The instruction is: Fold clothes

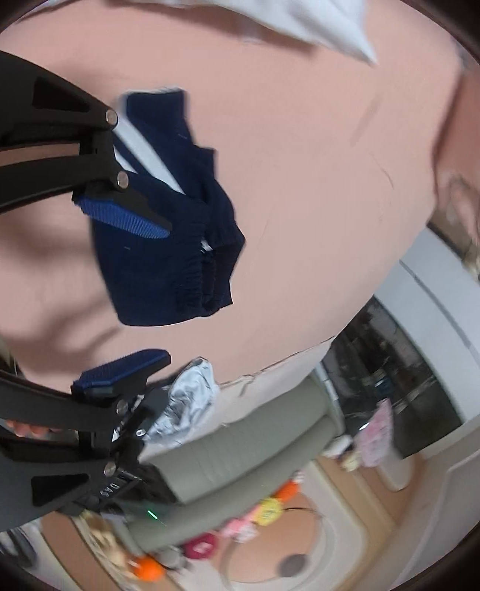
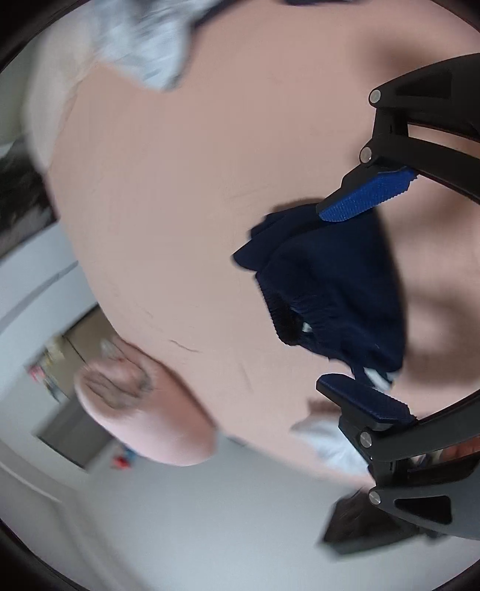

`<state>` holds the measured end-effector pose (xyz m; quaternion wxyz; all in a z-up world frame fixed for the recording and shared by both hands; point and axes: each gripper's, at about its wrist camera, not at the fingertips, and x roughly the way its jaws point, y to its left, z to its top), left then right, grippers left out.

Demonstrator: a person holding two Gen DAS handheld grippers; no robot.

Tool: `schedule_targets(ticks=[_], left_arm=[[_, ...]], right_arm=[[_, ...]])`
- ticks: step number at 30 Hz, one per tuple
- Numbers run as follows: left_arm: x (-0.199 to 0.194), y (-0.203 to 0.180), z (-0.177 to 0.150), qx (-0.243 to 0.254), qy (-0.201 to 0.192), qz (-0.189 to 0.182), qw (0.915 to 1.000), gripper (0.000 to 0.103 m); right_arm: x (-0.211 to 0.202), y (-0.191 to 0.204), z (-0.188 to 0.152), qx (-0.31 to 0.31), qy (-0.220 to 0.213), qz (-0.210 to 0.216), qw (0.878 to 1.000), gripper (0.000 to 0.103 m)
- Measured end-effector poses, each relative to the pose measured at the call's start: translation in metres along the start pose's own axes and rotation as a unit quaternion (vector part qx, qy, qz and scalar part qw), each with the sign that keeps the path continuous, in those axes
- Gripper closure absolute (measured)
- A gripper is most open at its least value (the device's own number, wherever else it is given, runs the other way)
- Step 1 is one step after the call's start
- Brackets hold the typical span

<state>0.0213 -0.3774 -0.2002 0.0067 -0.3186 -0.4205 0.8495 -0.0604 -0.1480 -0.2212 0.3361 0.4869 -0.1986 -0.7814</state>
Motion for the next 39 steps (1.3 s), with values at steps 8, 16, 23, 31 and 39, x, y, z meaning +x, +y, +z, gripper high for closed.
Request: schedule_targets(ticks=[8, 16, 23, 31, 39], left_arm=[[-0.017, 0.038, -0.020, -0.058, 0.013, 0.004, 0.9982, 0.037], [-0.005, 0.059, -0.038, -0.099, 0.071, -0.061, 0.9907, 0.037], [0.018, 0.077, -0.042, -0.157, 0.065, -0.100, 0.9804, 0.037], [0.022, 0.080, -0.037, -0.206, 0.004, -0.084, 0.9749, 0.037], [0.027, 0.088, -0.031, -0.256, -0.033, -0.093, 0.9615, 0.037]], right_arm=[[0.025, -0.076, -0.037, 0.228, 0.054, 0.103, 0.967, 0.018], [0.043, -0.079, -0.047, 0.258, 0.059, 0.112, 0.958, 0.018], [0.072, -0.073, -0.040, 0.250, 0.072, 0.110, 0.959, 0.018], [0.101, -0.065, -0.017, 0.267, 0.066, 0.116, 0.954, 0.015], [0.121, -0.052, -0.004, 0.250, 0.066, 0.100, 0.961, 0.004]])
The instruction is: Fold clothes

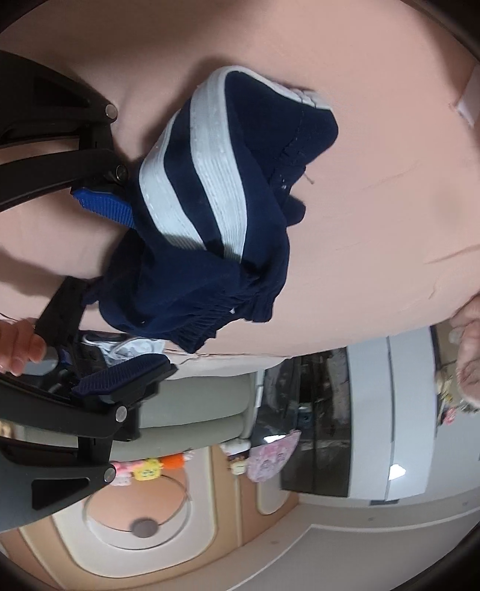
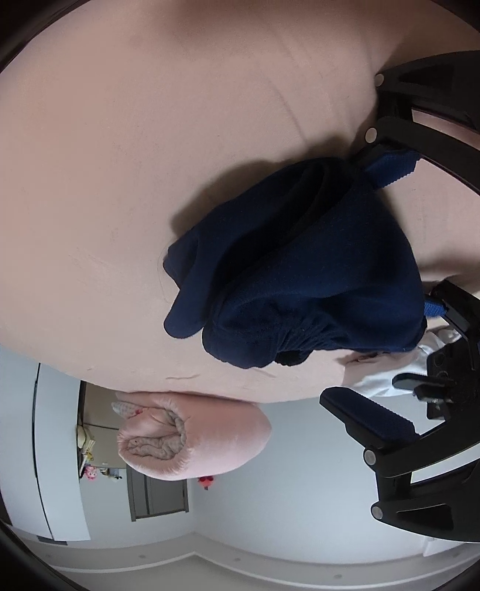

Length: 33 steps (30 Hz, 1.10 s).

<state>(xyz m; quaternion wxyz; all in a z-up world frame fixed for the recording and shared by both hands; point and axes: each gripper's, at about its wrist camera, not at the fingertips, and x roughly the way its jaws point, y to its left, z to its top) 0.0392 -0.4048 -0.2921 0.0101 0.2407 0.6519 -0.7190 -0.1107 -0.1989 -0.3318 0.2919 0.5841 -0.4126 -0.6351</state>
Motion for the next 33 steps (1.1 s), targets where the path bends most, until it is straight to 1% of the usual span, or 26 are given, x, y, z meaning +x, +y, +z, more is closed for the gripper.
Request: schedule_targets(ticks=[3, 5, 6, 10, 13, 14, 16, 17, 18, 19, 20, 21, 22, 24, 26, 29, 31, 33], left_arm=[[-0.001, 0.000, -0.002, -0.002, -0.003, 0.003, 1.0000, 0.037], [-0.004, 0.002, -0.003, -0.009, 0.004, -0.005, 0.9999, 0.037], [-0.005, 0.004, -0.003, -0.016, 0.006, -0.011, 0.9998, 0.037], [-0.023, 0.020, -0.013, -0.072, -0.003, -0.037, 0.9967, 0.037], [-0.029, 0.025, -0.018, -0.088, -0.006, -0.045, 0.9951, 0.037], [-0.029, 0.026, -0.019, -0.098, -0.009, -0.045, 0.9942, 0.037], [-0.029, 0.028, -0.021, -0.122, -0.015, -0.043, 0.9915, 0.037], [-0.029, 0.030, -0.021, -0.135, -0.019, -0.042, 0.9898, 0.037], [-0.028, 0.031, -0.021, -0.147, -0.023, -0.039, 0.9882, 0.037], [-0.024, 0.032, -0.020, -0.148, -0.024, -0.032, 0.9882, 0.037], [-0.018, 0.029, -0.017, -0.142, -0.022, -0.023, 0.9894, 0.037], [-0.015, 0.025, -0.015, -0.136, -0.022, -0.016, 0.9903, 0.037], [-0.012, 0.022, -0.013, -0.130, -0.022, -0.010, 0.9912, 0.037], [-0.007, 0.016, -0.010, -0.121, -0.029, 0.000, 0.9922, 0.037], [-0.002, 0.012, -0.006, -0.114, -0.031, 0.019, 0.9929, 0.037], [0.005, 0.004, -0.003, -0.083, -0.024, 0.039, 0.9955, 0.036], [0.002, 0.005, -0.006, -0.069, -0.028, 0.035, 0.9966, 0.037], [0.000, 0.008, -0.010, -0.057, -0.030, 0.036, 0.9973, 0.039]], right_arm=[[-0.003, -0.003, -0.002, -0.003, -0.015, 0.011, 1.000, 0.004], [-0.006, -0.006, -0.005, -0.006, -0.023, 0.023, 0.999, 0.005], [-0.008, -0.007, -0.006, -0.006, -0.028, 0.028, 0.999, 0.006], [-0.014, -0.013, -0.006, 0.006, -0.038, 0.042, 0.998, 0.013], [-0.017, -0.019, -0.003, 0.019, -0.031, 0.079, 0.996, 0.013], [-0.016, -0.021, -0.001, 0.029, -0.032, 0.098, 0.994, 0.013], [-0.016, -0.028, 0.002, 0.061, -0.038, 0.114, 0.991, 0.014], [-0.015, -0.032, 0.004, 0.076, -0.039, 0.115, 0.990, 0.018], [-0.013, -0.035, 0.005, 0.088, -0.035, 0.106, 0.990, 0.023], [-0.011, -0.037, 0.007, 0.096, -0.027, 0.091, 0.991, 0.038], [-0.007, -0.041, 0.008, 0.102, -0.019, 0.074, 0.992, 0.063], [-0.004, -0.047, 0.008, 0.108, -0.011, 0.061, 0.992, 0.072], [-0.001, -0.055, 0.007, 0.115, -0.007, 0.064, 0.991, 0.083], [-0.001, -0.063, 0.007, 0.115, -0.004, 0.096, 0.989, 0.084], [0.000, -0.060, 0.006, 0.096, 0.002, 0.092, 0.991, 0.084], [0.000, -0.055, 0.003, 0.069, 0.005, 0.084, 0.994, 0.084], [0.001, -0.055, 0.002, 0.060, 0.002, 0.088, 0.994, 0.084], [0.002, -0.052, 0.001, 0.051, 0.000, 0.089, 0.995, 0.084]])
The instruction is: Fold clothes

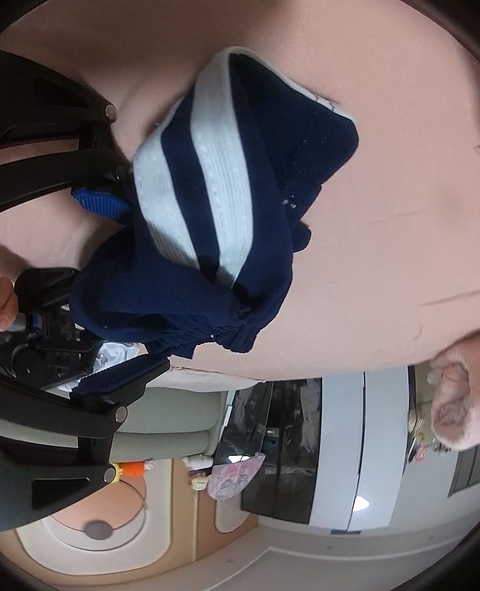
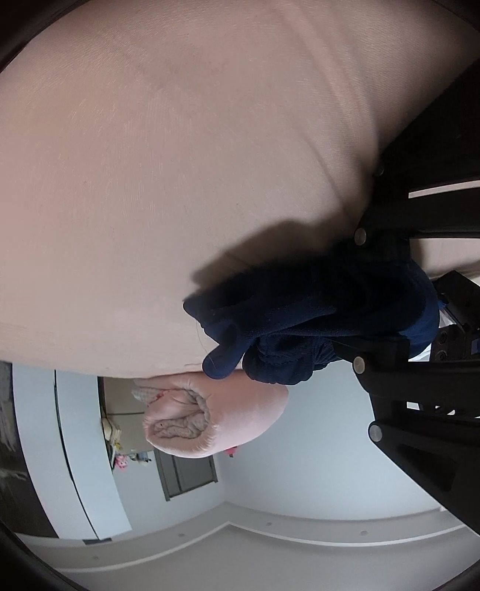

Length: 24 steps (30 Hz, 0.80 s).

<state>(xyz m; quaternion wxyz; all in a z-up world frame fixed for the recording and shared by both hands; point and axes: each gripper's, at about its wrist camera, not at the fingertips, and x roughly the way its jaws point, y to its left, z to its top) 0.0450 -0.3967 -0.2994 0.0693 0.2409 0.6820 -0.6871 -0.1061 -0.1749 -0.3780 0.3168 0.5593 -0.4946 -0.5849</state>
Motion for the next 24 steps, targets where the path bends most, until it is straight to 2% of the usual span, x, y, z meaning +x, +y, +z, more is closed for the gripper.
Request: schedule_targets(ticks=[1, 2, 5, 10, 17, 20, 24], left_arm=[[-0.001, 0.002, -0.001, 0.006, 0.000, 0.003, 1.0000, 0.048], [-0.002, 0.004, -0.003, 0.012, -0.001, 0.008, 0.9999, 0.060], [-0.007, 0.019, -0.005, 0.019, -0.004, 0.012, 0.9997, 0.083], [-0.009, 0.023, -0.007, 0.030, -0.010, -0.003, 0.9995, 0.087], [-0.014, 0.017, -0.014, 0.082, -0.022, 0.008, 0.9964, 0.090], [-0.015, 0.020, -0.014, 0.087, -0.017, 0.002, 0.9961, 0.091], [-0.015, 0.018, -0.012, 0.073, -0.016, -0.001, 0.9972, 0.091]], right_arm=[[0.000, 0.001, 0.000, -0.003, 0.000, 0.001, 1.000, 0.084], [-0.001, 0.000, 0.000, -0.003, 0.000, 0.003, 1.000, 0.084], [-0.001, 0.001, 0.001, -0.010, 0.003, 0.005, 1.000, 0.081], [0.005, 0.011, -0.001, -0.043, 0.004, -0.001, 0.999, 0.081], [0.004, 0.008, -0.002, -0.029, 0.009, -0.007, 1.000, 0.081], [0.004, 0.008, -0.003, -0.025, 0.011, -0.012, 1.000, 0.083], [-0.002, 0.014, -0.013, -0.054, -0.014, -0.021, 0.998, 0.082]])
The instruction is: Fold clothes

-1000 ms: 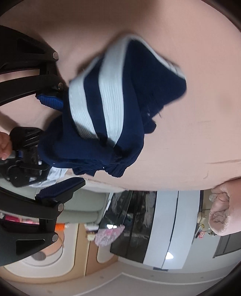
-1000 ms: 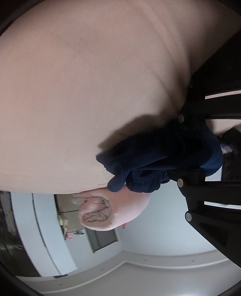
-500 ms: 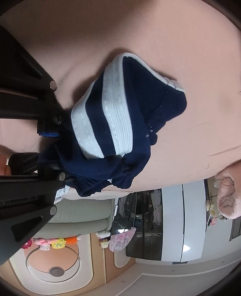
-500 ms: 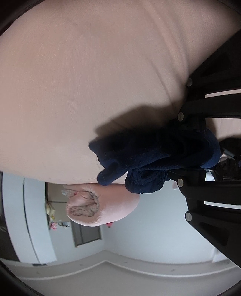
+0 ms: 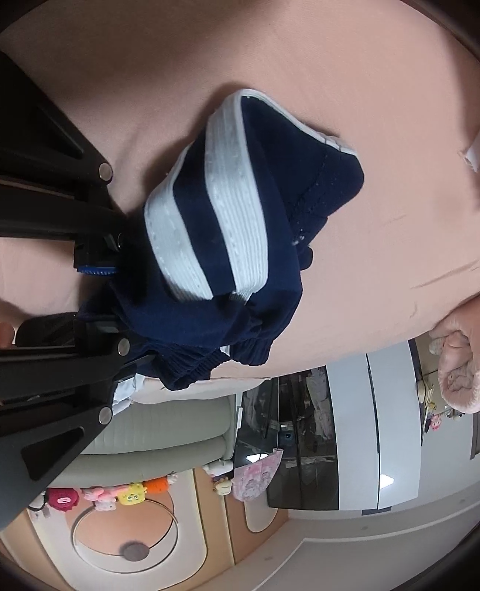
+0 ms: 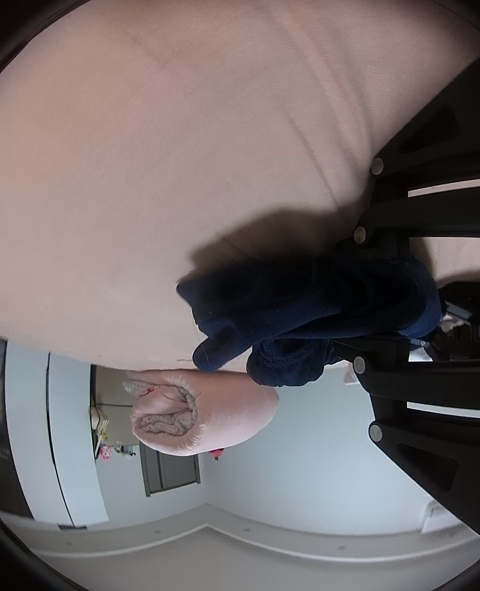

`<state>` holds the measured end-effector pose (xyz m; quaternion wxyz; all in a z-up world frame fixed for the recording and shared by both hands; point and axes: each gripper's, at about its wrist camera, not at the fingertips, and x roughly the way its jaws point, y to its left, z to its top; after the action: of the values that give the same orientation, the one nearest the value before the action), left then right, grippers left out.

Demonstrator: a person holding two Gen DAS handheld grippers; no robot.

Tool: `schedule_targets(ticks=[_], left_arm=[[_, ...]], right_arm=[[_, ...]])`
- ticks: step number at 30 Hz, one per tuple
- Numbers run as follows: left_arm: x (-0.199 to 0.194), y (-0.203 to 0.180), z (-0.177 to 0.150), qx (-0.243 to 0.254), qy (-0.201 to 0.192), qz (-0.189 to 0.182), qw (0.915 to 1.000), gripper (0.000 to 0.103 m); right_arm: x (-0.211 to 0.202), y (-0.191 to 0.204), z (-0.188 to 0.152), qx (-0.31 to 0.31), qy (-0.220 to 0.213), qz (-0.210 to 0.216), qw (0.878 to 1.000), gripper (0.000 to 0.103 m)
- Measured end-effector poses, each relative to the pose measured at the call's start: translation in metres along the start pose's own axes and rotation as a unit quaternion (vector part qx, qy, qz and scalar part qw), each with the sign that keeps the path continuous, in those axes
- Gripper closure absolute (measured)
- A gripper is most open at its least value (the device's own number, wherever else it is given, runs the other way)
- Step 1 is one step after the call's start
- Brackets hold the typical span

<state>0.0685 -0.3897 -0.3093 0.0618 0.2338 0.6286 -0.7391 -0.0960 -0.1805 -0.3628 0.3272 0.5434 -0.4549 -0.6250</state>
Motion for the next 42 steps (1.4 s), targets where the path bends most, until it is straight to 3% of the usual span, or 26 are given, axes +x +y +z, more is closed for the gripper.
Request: schedule_targets(ticks=[6, 14, 17, 20, 24, 28, 35, 39, 42], left_arm=[[0.000, -0.001, 0.003, -0.011, 0.001, -0.020, 0.9997, 0.091], [-0.007, -0.013, 0.003, 0.023, 0.006, -0.025, 0.9994, 0.091], [-0.014, -0.021, 0.007, 0.037, -0.001, -0.032, 0.9988, 0.091], [-0.019, -0.037, 0.014, 0.063, -0.009, -0.037, 0.9973, 0.091], [-0.030, -0.056, 0.027, 0.078, -0.018, -0.056, 0.9952, 0.091], [-0.047, -0.067, 0.043, 0.099, -0.034, -0.052, 0.9931, 0.091], [-0.099, -0.094, 0.082, 0.134, -0.095, -0.071, 0.9838, 0.091], [-0.139, -0.110, 0.105, 0.159, -0.139, -0.060, 0.9756, 0.091], [-0.162, -0.109, 0.119, 0.156, -0.161, -0.057, 0.9729, 0.091]], right_arm=[[-0.009, -0.003, -0.007, 0.015, -0.001, 0.020, 1.000, 0.082], [-0.018, 0.003, -0.018, 0.011, -0.007, 0.026, 1.000, 0.081], [-0.018, 0.018, -0.023, -0.012, -0.012, 0.021, 1.000, 0.081], [-0.015, 0.049, -0.030, -0.082, -0.012, -0.007, 0.997, 0.081], [-0.010, 0.098, -0.047, -0.208, -0.024, -0.053, 0.976, 0.081], [-0.003, 0.139, -0.058, -0.281, -0.024, -0.057, 0.958, 0.081], [0.036, 0.207, -0.081, -0.362, 0.028, -0.036, 0.931, 0.081], [0.076, 0.250, -0.096, -0.388, 0.097, -0.031, 0.916, 0.081], [0.099, 0.285, -0.111, -0.424, 0.124, -0.032, 0.896, 0.081]])
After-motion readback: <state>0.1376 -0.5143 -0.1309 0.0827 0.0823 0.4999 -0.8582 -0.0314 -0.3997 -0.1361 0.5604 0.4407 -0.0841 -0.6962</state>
